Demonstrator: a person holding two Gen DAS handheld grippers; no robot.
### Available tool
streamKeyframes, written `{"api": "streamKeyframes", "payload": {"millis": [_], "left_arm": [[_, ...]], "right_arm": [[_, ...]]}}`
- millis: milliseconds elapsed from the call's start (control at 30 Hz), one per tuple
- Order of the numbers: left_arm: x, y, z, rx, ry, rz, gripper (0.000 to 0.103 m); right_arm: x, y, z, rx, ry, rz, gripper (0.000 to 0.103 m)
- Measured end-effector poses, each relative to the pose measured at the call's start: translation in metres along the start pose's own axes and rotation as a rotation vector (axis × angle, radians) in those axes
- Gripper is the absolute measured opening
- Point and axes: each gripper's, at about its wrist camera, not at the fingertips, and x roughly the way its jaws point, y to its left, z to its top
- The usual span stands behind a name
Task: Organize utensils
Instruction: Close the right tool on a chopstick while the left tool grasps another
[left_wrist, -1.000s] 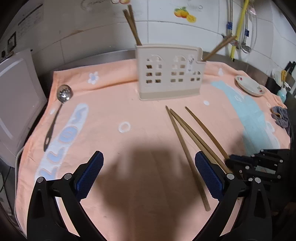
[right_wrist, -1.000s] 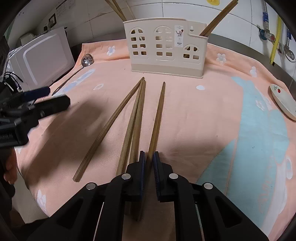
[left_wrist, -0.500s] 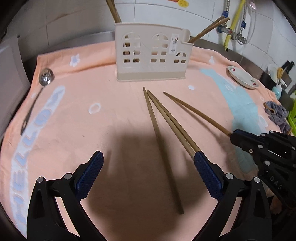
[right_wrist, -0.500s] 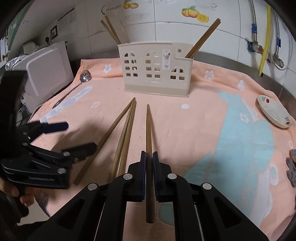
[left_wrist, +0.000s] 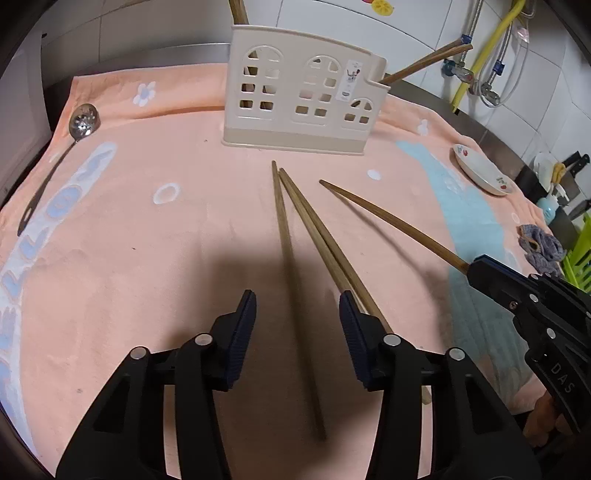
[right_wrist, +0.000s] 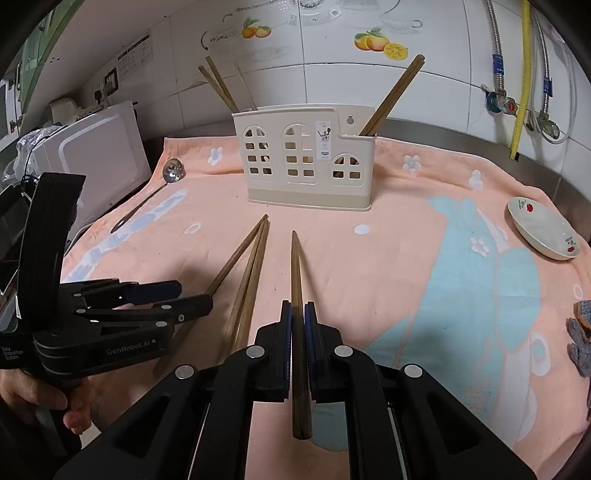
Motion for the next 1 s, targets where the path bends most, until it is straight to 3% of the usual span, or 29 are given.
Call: {"api": "streamKeyframes", "payload": {"millis": [400, 500, 600, 700, 900, 967, 1000], "left_arm": [[0.009, -0.005, -0.002, 0.001, 0.046, -0.028, 0.045], [0.010, -0.004, -0.003, 0.002, 0.046, -0.045, 0.048], [0.010, -0.003, -0.003, 0.004, 0.046, -0.085, 0.061], [0.012, -0.010, -0.003, 0.057, 0.056, -0.062, 0.063], [0.011, -0.006, 0.000, 0.032, 0.063, -0.072, 0.063], [0.010, -0.004, 0.000, 0.018, 0.056, -0.073, 0.059], [0.009, -0.003, -0.001, 0.014, 0.051, -0.071, 0.049]], "right_arm": [[0.003, 0.001, -0.001, 0.006, 0.008, 0.003, 0.007], [0.003, 0.001, -0.001, 0.005, 0.005, 0.002, 0.007], [0.003, 0.001, -0.001, 0.007, 0.003, 0.002, 0.007], [0.003, 0.001, -0.001, 0.008, 0.003, 0.003, 0.007], [0.005, -0.002, -0.003, 0.015, 0.010, 0.001, 0.007], [0.006, -0.004, -0.004, 0.019, 0.016, 0.005, 0.007], [0.006, -0.004, -0.005, 0.018, 0.019, 0.007, 0.007]]}}
